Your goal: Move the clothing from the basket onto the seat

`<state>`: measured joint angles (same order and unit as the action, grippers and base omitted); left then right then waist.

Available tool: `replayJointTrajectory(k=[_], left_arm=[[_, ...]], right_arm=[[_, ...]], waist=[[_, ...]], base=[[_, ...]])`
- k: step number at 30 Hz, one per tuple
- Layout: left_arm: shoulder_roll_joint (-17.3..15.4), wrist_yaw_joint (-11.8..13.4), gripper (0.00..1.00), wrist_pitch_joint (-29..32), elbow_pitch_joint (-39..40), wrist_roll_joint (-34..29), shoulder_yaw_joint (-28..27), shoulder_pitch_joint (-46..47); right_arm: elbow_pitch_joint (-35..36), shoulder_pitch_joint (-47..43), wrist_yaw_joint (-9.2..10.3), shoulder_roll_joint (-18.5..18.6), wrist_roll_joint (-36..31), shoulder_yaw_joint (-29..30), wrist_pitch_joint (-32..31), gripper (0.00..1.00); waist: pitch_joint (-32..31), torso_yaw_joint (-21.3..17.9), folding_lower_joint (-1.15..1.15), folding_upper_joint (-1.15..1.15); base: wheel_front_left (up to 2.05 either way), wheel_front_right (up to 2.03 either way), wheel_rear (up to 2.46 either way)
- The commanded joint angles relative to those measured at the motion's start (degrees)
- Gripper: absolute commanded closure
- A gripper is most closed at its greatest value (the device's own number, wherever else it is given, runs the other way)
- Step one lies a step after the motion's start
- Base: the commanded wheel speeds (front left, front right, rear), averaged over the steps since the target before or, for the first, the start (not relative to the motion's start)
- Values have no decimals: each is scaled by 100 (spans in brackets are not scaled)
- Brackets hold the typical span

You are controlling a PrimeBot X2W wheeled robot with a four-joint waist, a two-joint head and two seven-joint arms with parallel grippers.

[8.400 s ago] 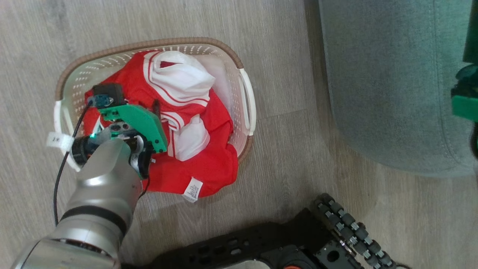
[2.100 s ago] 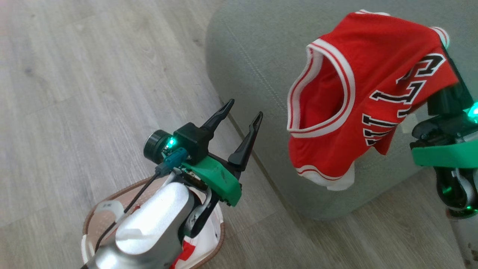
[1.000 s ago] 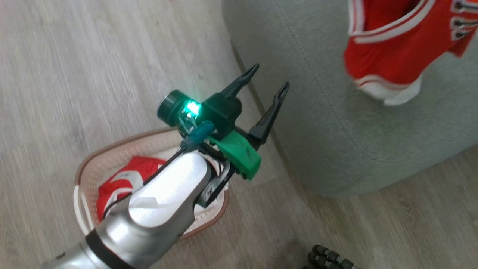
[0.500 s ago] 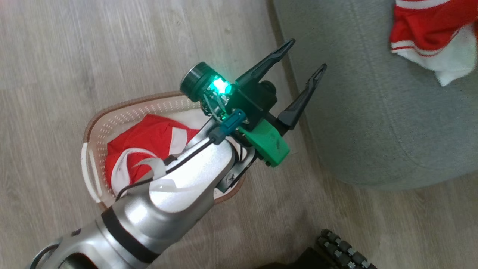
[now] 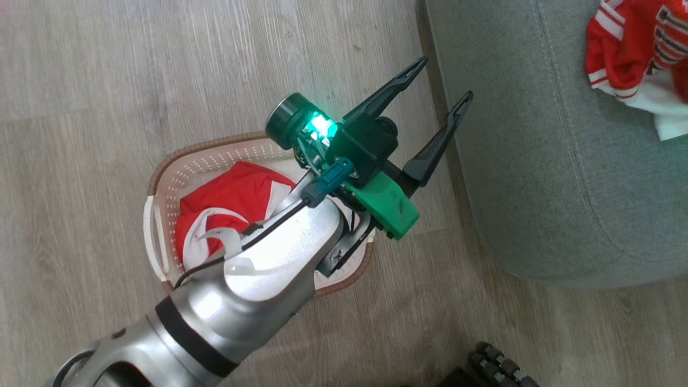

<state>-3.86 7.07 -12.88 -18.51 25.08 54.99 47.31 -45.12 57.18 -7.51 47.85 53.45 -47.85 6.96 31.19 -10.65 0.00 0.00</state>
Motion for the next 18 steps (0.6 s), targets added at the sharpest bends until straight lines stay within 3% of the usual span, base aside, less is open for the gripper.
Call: replayJointTrajectory(k=[1, 3, 4, 5, 18], left_arm=[[54, 14, 0, -70, 148, 57, -102, 105], [60, 16, 0, -98, 127, 84, -113, 90], [61, 16, 0, -110, 117, 99, -123, 81], [62, 16, 0, -121, 103, 112, -136, 68], [-133, -30, 0, -201, 85, 374, -442, -513]], right_arm=[[-39, 30, 2, 411, 225, -262, -99, 100], [-73, 118, 2, 447, 410, -504, -132, 100], [-105, 157, 2, 452, 515, -602, -159, 55], [-135, 193, 2, 448, 601, -701, -185, 0], [348, 521, 2, 616, 1017, -2191, -353, 0]], waist=[[-92, 26, 0, 0], [-170, 29, 0, 0], [-211, 26, 0, 0], [-267, 20, 0, 0], [-1426, -160, 0, 0]], base=[[0, 0, 0], [0, 0, 0], [0, 0, 0], [0, 0, 0], [0, 0, 0]])
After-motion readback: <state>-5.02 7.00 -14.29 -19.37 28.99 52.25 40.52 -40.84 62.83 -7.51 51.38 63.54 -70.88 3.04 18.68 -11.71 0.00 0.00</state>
